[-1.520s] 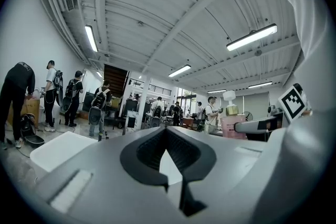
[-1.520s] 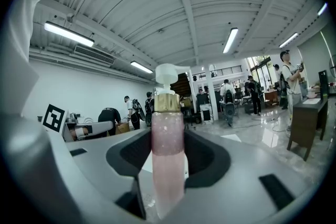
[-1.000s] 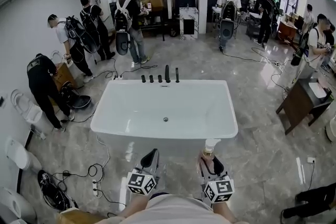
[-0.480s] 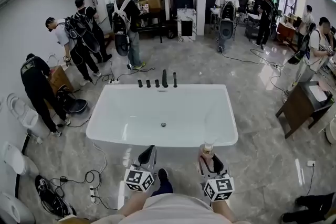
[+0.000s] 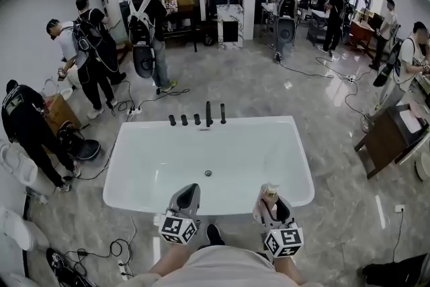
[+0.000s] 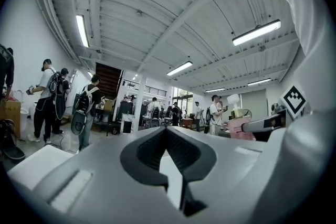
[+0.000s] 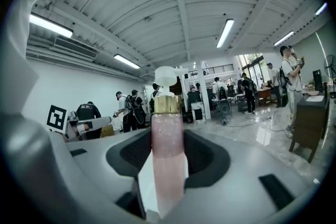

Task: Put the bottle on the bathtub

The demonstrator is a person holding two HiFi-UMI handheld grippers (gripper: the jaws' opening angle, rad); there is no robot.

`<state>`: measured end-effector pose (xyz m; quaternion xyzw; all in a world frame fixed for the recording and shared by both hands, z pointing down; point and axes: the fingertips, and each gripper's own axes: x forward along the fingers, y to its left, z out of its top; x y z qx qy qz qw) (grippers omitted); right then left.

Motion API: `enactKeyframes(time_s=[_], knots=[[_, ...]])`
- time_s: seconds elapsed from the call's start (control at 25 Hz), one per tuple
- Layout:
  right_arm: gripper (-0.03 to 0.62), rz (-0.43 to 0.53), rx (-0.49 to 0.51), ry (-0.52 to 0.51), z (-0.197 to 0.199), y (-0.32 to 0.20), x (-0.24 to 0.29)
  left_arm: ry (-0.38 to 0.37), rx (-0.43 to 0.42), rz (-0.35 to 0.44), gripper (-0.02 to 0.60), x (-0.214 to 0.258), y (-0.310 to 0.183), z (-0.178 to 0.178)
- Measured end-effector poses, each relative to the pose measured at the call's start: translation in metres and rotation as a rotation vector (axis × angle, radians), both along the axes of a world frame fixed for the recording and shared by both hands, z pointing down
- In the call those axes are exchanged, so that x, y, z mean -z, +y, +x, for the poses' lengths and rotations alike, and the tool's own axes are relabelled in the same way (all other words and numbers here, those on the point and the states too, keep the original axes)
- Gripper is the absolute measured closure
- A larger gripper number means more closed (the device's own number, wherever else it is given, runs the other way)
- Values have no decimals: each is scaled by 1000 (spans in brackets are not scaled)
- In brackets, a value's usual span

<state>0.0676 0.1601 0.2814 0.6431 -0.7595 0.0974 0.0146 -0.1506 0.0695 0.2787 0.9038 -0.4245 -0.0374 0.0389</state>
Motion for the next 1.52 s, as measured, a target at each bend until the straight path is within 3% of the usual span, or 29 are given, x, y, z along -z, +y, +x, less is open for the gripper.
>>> enactKeyframes(time_s=[0.28, 0.52, 0.8, 1.52], knots=[[402, 30, -27, -4, -11, -129, 13, -19, -21, 12, 575, 11, -131, -11], [402, 19, -17, 4, -7, -181, 12, -25, 4, 16, 575, 10, -183, -11], [402, -6, 15, 10, -1, -215, 8, -44, 46, 8, 575, 10, -215, -8], [404, -63, 29, 29, 59, -283, -27, -95, 58, -60, 575, -36, -272, 49]])
